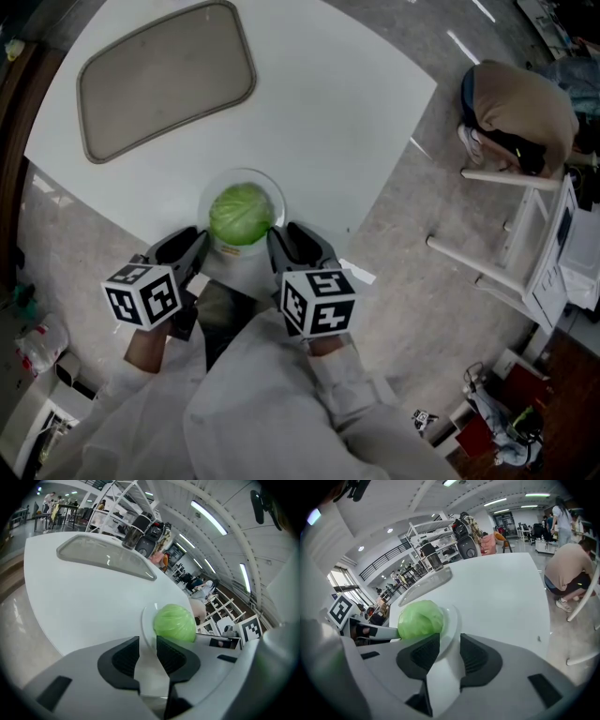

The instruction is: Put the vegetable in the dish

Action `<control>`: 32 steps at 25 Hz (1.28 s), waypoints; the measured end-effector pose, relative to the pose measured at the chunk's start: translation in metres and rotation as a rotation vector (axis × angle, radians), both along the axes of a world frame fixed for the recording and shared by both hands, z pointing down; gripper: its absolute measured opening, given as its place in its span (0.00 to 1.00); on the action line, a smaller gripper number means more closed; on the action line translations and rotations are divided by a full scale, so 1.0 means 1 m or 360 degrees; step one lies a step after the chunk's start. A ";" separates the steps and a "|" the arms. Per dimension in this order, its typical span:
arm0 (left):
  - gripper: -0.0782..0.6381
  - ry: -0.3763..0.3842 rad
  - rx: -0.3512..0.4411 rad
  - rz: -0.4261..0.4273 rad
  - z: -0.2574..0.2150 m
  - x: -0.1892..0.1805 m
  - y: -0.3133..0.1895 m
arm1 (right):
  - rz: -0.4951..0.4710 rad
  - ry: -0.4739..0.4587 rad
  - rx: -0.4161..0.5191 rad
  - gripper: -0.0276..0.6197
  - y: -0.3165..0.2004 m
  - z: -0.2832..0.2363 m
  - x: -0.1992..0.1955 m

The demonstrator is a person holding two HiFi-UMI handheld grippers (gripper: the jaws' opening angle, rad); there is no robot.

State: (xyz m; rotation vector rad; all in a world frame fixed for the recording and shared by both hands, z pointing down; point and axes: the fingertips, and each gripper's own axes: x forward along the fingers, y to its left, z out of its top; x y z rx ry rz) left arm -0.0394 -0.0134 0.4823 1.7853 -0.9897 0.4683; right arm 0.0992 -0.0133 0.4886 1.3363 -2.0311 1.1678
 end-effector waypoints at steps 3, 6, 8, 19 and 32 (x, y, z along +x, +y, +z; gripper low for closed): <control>0.24 -0.0007 0.0012 -0.0006 -0.016 0.002 0.004 | 0.0007 0.0003 0.0016 0.23 0.004 -0.016 0.001; 0.24 -0.0014 0.0005 -0.0014 -0.006 0.004 0.000 | 0.0009 0.0005 0.0009 0.23 0.000 -0.006 0.004; 0.25 -0.0016 -0.0011 -0.0015 0.003 0.005 -0.004 | 0.0015 -0.0010 -0.0008 0.23 -0.003 0.003 0.004; 0.25 0.0025 -0.0057 -0.0025 0.012 0.001 -0.005 | 0.0075 -0.0069 -0.0058 0.23 -0.003 0.012 -0.003; 0.24 0.0049 -0.0077 -0.0028 0.023 0.006 -0.012 | 0.0064 -0.0028 -0.0101 0.23 -0.009 0.023 -0.004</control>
